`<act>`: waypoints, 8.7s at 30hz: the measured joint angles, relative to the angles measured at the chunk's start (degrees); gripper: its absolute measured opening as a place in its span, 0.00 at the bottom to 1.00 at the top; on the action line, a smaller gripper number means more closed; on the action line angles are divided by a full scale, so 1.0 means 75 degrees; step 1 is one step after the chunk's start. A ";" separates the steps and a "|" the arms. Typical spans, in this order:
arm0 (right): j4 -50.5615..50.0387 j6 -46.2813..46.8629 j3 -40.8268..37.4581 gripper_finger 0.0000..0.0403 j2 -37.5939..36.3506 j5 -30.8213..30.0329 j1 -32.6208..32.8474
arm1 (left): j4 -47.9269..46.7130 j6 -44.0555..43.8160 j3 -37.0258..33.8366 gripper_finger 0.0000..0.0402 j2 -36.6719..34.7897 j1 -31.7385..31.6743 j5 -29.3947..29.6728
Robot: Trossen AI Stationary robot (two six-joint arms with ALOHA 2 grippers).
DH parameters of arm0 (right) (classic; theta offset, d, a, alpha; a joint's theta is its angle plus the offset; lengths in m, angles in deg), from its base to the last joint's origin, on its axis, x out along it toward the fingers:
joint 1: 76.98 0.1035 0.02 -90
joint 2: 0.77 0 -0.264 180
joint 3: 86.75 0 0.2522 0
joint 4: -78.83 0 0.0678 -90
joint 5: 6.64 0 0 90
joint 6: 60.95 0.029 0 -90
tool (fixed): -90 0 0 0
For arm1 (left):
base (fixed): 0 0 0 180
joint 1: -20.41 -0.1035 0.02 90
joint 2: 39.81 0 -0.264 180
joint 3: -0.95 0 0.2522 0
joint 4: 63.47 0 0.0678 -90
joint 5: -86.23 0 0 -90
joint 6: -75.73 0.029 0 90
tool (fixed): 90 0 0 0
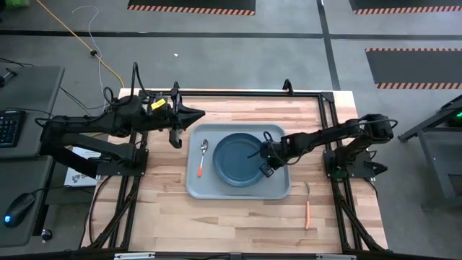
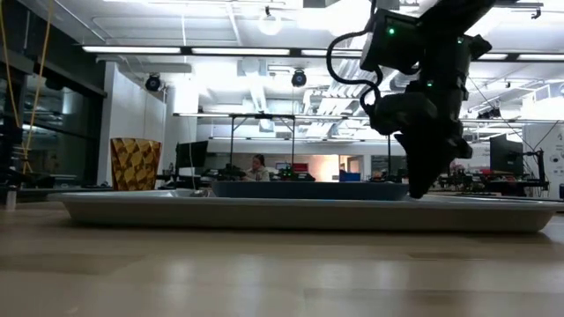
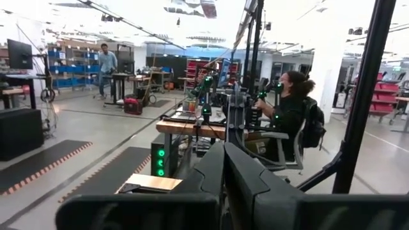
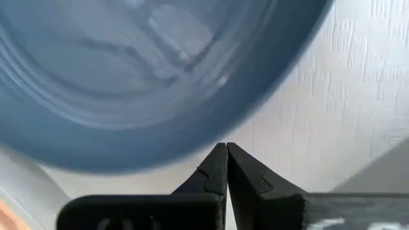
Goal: Pick and place plate/cup/fork/spoon on tray
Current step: Put the blue plate on the gray tray, then put the orange fork on the gray tray
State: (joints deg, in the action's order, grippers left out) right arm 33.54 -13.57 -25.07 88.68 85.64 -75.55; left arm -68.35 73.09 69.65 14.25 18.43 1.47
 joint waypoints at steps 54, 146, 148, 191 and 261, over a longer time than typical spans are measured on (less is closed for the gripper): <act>-0.1731 1.0480 -0.2259 0.15 -0.4187 -0.0664 0.5914 | 0.0230 -0.0024 0.0000 0.01 0.0003 -0.0003 -0.0015; -0.1465 0.7035 -0.1535 0.00 -0.4729 -0.1362 0.5370 | -0.0175 0.0846 -0.0003 0.19 0.0003 -0.0003 0.1046; -0.1464 0.6768 -0.1162 0.00 -0.4793 -0.2009 0.5357 | -0.0175 0.0846 -0.0003 0.19 0.0003 -0.0003 0.1074; 0.6149 0.0014 -0.0248 0.00 -0.3369 -0.2815 0.0439 | 0.3286 -0.5045 -0.0003 0.38 0.5115 0.0032 -0.2800; 0.1660 0.1538 -0.0248 0.63 -0.4220 -0.2930 0.0393 | -0.1799 -1.2026 -0.2363 0.08 0.4440 0.2465 0.1580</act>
State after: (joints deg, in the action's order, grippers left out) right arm 45.99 -2.04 -26.93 57.03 63.66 -72.60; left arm -81.85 -17.11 51.93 47.55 36.93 13.31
